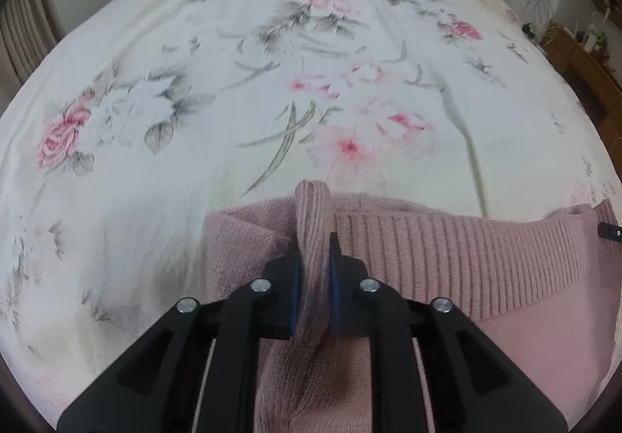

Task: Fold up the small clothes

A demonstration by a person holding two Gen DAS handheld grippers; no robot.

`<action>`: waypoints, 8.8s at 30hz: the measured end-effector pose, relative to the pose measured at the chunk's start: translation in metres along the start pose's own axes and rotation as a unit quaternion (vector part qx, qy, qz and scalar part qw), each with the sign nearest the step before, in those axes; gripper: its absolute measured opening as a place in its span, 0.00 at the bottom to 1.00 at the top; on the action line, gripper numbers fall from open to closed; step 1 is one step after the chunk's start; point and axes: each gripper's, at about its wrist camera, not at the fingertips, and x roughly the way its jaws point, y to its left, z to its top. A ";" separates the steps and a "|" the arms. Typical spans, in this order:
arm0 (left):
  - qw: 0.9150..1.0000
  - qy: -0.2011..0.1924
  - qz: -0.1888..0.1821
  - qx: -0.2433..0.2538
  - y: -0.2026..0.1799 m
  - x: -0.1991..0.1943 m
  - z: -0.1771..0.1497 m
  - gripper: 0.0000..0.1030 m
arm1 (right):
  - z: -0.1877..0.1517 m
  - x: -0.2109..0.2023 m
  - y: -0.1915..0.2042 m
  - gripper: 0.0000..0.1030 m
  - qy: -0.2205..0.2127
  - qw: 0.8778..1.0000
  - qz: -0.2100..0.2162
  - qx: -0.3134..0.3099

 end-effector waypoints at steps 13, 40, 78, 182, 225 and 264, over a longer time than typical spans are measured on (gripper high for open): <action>1.000 -0.029 -0.010 -0.004 0.007 -0.090 -0.035 0.51 | -0.079 -0.079 -0.028 0.40 0.000 0.999 0.051 0.015; 0.995 0.074 -0.059 0.030 -0.041 -0.052 -0.132 0.54 | -0.196 -0.061 -0.039 0.07 0.076 0.996 0.041 0.018; 0.994 0.071 -0.087 0.018 -0.068 -0.031 -0.093 0.58 | -0.108 -0.022 -0.072 0.47 0.040 0.981 0.154 0.112; 0.918 0.025 -0.370 -0.144 -0.056 -0.101 -0.057 0.21 | -0.145 -0.036 0.027 0.35 0.062 0.990 0.121 0.032; 0.974 0.108 -0.185 -0.076 0.066 -0.084 -0.153 0.17 | -0.185 0.033 0.135 0.24 0.171 0.962 0.213 -0.016; 0.977 -0.003 -0.170 -0.128 0.086 -0.078 -0.029 0.08 | -0.164 0.014 0.138 0.50 0.117 0.979 0.150 -0.066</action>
